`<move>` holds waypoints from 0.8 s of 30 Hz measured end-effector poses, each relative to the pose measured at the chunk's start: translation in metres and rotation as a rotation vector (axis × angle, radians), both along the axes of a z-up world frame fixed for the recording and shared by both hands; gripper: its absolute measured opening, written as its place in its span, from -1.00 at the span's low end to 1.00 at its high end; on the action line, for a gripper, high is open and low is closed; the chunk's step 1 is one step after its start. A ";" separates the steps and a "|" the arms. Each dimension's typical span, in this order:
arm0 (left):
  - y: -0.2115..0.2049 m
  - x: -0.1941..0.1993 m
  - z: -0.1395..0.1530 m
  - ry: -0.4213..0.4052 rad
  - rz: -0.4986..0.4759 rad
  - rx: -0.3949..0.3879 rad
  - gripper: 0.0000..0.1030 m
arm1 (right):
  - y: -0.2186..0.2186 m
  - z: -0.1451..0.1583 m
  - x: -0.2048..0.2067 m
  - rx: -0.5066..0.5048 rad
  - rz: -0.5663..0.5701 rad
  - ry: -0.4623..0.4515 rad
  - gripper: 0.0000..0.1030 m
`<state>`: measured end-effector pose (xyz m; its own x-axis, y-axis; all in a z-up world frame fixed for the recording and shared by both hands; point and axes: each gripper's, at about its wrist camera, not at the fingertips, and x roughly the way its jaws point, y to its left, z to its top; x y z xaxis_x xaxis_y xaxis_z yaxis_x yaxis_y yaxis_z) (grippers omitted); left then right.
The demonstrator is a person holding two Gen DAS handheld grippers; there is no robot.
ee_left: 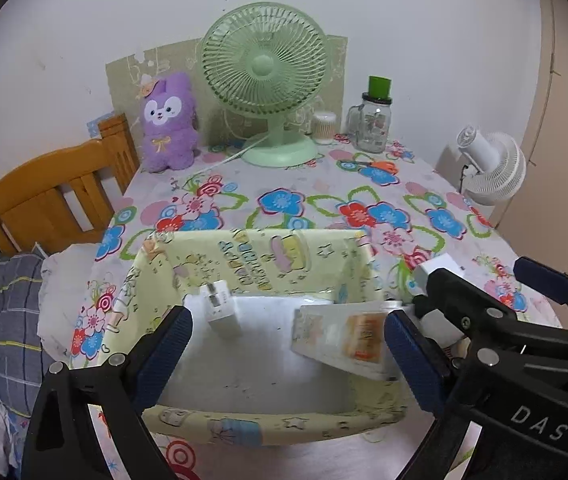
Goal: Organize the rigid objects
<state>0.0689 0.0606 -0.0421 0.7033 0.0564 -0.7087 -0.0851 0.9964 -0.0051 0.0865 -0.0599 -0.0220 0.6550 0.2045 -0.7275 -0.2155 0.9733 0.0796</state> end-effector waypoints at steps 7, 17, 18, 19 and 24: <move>-0.024 0.003 0.005 -0.011 -0.037 -0.001 0.90 | -0.022 0.007 -0.003 0.002 -0.022 -0.018 0.83; -0.039 -0.004 -0.013 0.017 -0.043 0.000 0.88 | -0.046 -0.007 -0.010 0.012 -0.047 0.008 0.83; -0.039 -0.005 -0.015 0.015 -0.039 0.001 0.81 | -0.047 -0.010 -0.011 0.016 -0.045 0.015 0.83; -0.039 -0.006 -0.016 0.012 -0.036 0.004 0.75 | -0.048 -0.013 -0.011 0.018 -0.044 0.021 0.83; -0.036 -0.005 -0.022 0.025 -0.022 0.012 0.24 | -0.048 -0.024 -0.010 0.035 -0.040 0.048 0.83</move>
<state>0.0637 0.0245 -0.0640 0.6866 0.0503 -0.7253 -0.0636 0.9979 0.0090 0.0764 -0.1076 -0.0458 0.6278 0.2047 -0.7510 -0.1720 0.9774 0.1227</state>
